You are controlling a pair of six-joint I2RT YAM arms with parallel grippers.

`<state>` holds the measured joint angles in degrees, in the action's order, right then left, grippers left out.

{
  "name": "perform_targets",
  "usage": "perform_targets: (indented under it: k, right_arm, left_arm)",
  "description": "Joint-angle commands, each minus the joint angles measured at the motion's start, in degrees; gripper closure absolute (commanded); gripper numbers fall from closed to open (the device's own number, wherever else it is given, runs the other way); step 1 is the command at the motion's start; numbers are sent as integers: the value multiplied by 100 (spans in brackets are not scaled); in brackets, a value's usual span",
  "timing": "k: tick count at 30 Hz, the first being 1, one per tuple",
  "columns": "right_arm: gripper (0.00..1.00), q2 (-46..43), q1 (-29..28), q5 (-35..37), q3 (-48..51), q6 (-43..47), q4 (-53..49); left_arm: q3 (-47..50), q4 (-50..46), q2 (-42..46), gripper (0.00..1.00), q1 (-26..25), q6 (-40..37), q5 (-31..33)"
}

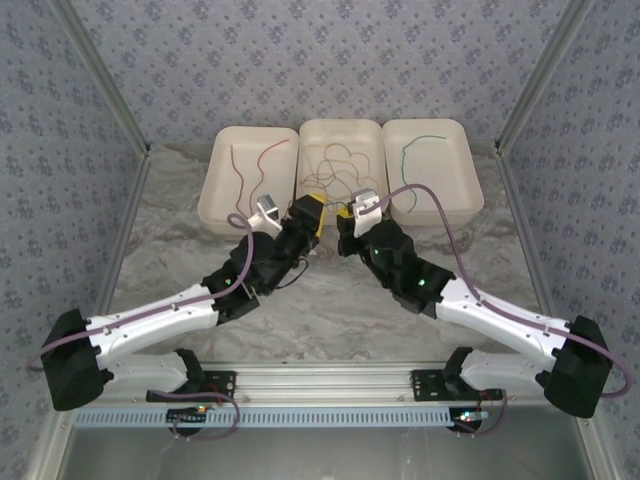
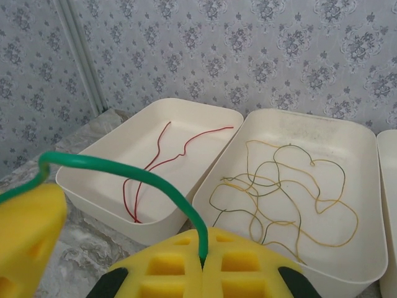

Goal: Untangle the cables

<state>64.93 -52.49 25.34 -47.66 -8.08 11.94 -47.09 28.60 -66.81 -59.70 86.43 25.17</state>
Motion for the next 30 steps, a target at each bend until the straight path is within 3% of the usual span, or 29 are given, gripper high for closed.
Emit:
perform_targets:
  k: [1, 6, 7, 15, 19, 23, 30]
  right_arm:
    - [100, 19, -114, 258, 28, 86, 286]
    - [100, -14, -171, 320, 59, 317, 159]
    - [100, -23, -167, 314, 66, 404, 108]
    - [100, 180, -348, 248, -280, 1623, -977]
    - [100, 387, -368, 326, -596, 2005, -1674]
    - [100, 743, -398, 378, -1006, 2281, -2482]
    - [100, 1338, -519, 497, -1469, 2442, -3334]
  left_arm:
    - [73, 235, 81, 62, 44, 137, 173]
    - [-26, -595, 567, 97, 251, -180, 235]
    - [-121, -881, 670, 100, 339, -296, 183]
    - [-1782, -3407, 642, 100, 1183, -1901, -1302]
    - [-2880, -4942, 378, 100, 1235, -2917, -1229]
    - [-3472, -5527, 234, 100, 1232, -3925, -1113]
    - [-3814, -5559, 253, 100, 1147, -5798, -1385]
